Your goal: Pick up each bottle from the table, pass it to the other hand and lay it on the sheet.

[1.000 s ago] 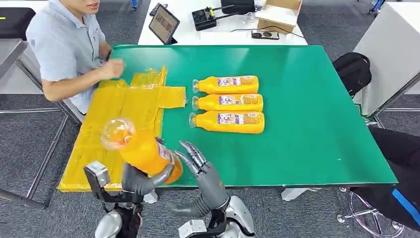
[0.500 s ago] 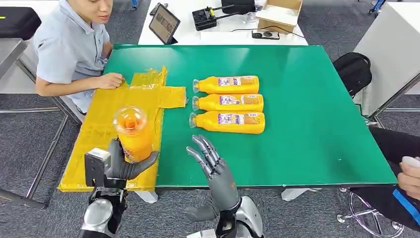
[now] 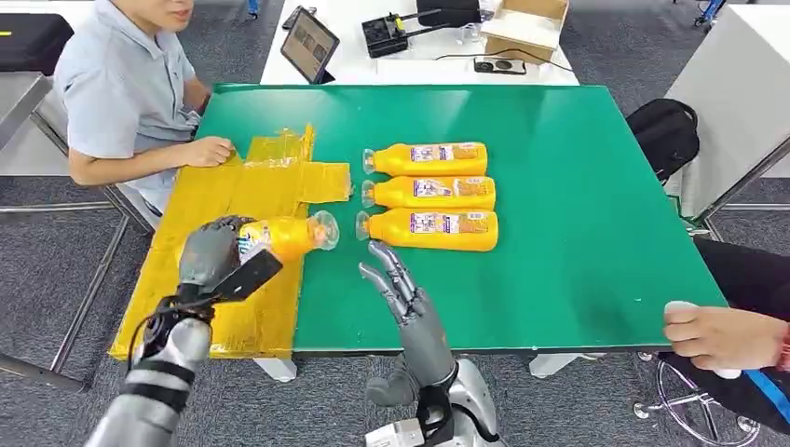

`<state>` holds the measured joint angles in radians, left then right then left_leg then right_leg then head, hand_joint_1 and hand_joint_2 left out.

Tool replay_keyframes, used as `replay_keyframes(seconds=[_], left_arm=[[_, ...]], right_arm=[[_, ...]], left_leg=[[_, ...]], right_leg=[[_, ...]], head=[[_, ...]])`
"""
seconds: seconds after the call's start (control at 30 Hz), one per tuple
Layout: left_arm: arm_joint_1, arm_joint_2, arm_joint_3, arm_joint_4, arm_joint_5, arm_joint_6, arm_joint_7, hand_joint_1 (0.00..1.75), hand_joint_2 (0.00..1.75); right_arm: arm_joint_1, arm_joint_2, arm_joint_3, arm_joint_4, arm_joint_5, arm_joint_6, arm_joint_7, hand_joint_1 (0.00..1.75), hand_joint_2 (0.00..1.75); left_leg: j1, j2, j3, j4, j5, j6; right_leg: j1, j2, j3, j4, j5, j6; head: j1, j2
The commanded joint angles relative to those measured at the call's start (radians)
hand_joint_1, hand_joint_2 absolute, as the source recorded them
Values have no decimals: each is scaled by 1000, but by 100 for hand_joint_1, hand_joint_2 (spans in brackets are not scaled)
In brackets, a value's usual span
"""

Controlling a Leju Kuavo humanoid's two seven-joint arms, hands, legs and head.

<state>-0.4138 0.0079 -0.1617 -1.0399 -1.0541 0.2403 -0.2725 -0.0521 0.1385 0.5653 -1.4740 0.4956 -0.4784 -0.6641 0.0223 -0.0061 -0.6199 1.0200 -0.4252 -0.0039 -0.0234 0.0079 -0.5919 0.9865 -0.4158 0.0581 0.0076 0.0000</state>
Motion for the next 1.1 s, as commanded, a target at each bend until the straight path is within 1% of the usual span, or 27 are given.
replay_keyframes(seconds=[0.03,0.07,0.1,0.13,0.17,0.2,0.27,0.3,0.33,0.37,0.4,0.43,0.5,0.7,0.73,0.77,0.8,0.83,0.87,0.9,0.93,0.97,1.07,1.1], left_arm=[[-323,114,-121,540,-174,-27,90,168,175],[-337,113,-121,567,-187,-29,110,162,175],[-344,116,-118,587,-193,-31,121,168,175],[-353,121,-116,613,-203,-33,133,155,175],[-360,120,-115,629,-208,-40,141,148,175],[-366,118,-112,641,-207,-50,148,115,175],[-372,115,-113,654,-211,-65,154,115,175],[-372,115,-113,654,-211,-65,154,93,175],[-377,111,-114,660,-214,-75,159,94,175],[-378,109,-112,669,-213,-91,159,103,175],[-382,106,-109,679,-210,-112,159,89,175],[-385,101,-89,686,-186,-143,147,86,175],[-385,101,-89,686,-186,-143,147,86,175],[-385,101,-89,686,-186,-143,147,86,175],[-387,99,-82,688,-178,-153,144,77,175],[-390,93,-63,692,-154,-186,129,59,175],[-391,92,-57,693,-145,-196,123,52,175],[-392,86,-33,693,-112,-232,94,35,175],[-401,75,-15,692,-86,-257,79,19,175],[-403,71,-14,686,-79,-264,64,10,175],[-402,69,-9,681,-67,-272,48,3,175],[-404,70,1,683,-49,-290,32,0,175],[-388,75,29,669,15,-336,-56,0,175],[-382,79,27,663,22,-341,-67,0,175]], right_arm=[[-67,-37,63,79,-29,11,-34,0,0],[-71,-37,68,87,-33,16,-34,0,0],[-66,-38,69,93,-32,16,-34,0,0],[-67,-45,85,100,-43,7,-34,0,0],[-70,-48,94,106,-49,1,-34,0,0],[-73,-48,97,112,-55,0,-34,0,0],[-75,-49,100,117,-61,-2,-34,0,0],[-75,-49,100,117,-61,-2,-34,0,0],[-79,-50,100,121,-67,-1,-34,0,0],[-81,-49,100,128,-76,2,-34,0,0],[-83,-50,101,131,-82,2,-34,0,0],[-86,-52,105,134,-89,-1,-34,0,0],[-86,-52,105,134,-89,-1,-34,0,0],[-86,-52,105,134,-89,-1,-34,0,0],[-86,-52,106,135,-92,-1,-34,0,0],[-87,-53,108,137,-102,-2,-34,0,0],[-87,-53,109,138,-104,-3,-34,0,0],[-89,-55,114,142,-111,-6,-34,0,0],[-104,-49,119,156,-119,-8,-34,0,0],[-112,-46,122,164,-120,-7,-34,0,0],[-116,-44,125,168,-123,-7,-34,0,0],[-120,-43,127,171,-129,-7,-34,0,0],[-132,-51,150,173,-144,-13,-34,0,0],[-135,-54,157,175,-149,-20,-34,0,0]], left_leg=[[0,0,3,0,0,1],[0,1,2,0,0,1],[1,0,4,0,-1,1],[1,0,2,0,-1,1],[1,0,2,-1,0,1],[1,0,4,-1,-1,1],[1,1,2,0,-1,1],[1,2,3,-1,-1,1],[1,1,2,0,-1,1],[1,1,3,-1,-1,1],[0,1,2,0,-1,1],[1,1,1,0,0,1],[1,1,4,0,-1,2],[0,1,3,-1,-1,1],[0,1,4,-1,-1,2],[0,1,3,-1,-1,1],[1,2,4,-1,-1,2],[0,1,2,-1,-1,1],[1,1,4,-1,-1,2],[0,1,2,0,-1,1],[1,1,4,-1,-1,2],[0,1,2,-1,-1,1],[0,1,2,0,-1,2],[0,1,2,0,-1,1]], right_leg=[[1,-1,3,0,0,-2],[1,0,2,0,0,-2],[2,-1,4,0,-1,-3],[1,-1,2,0,-1,-2],[1,0,2,0,0,-2],[1,-1,4,-1,-1,-3],[1,0,2,0,0,-2],[1,0,4,-1,-1,-3],[1,0,2,0,0,-2],[1,0,3,-1,0,-2],[1,0,2,0,0,-2],[1,0,1,0,0,-2],[2,-1,4,-1,-1,-3],[1,0,4,-1,-1,-3],[1,0,5,-1,-1,-3],[1,0,4,-1,-1,-2],[2,0,5,-1,-1,-3],[1,0,3,0,-1,-2],[2,-1,4,-1,-1,-3],[1,0,2,0,0,-2],[1,0,5,-1,-1,-3],[1,-1,3,0,0,-2],[1,-1,3,0,0,-2],[1,0,3,0,0,-2]], head=[[0,0],[0,0],[0,0],[0,0],[0,0],[0,0],[0,0],[0,0],[0,0],[0,0],[0,0],[0,0],[0,0],[0,0],[0,0],[0,0],[0,0],[0,0],[0,0],[0,0],[0,0],[0,0],[0,0],[0,0]])
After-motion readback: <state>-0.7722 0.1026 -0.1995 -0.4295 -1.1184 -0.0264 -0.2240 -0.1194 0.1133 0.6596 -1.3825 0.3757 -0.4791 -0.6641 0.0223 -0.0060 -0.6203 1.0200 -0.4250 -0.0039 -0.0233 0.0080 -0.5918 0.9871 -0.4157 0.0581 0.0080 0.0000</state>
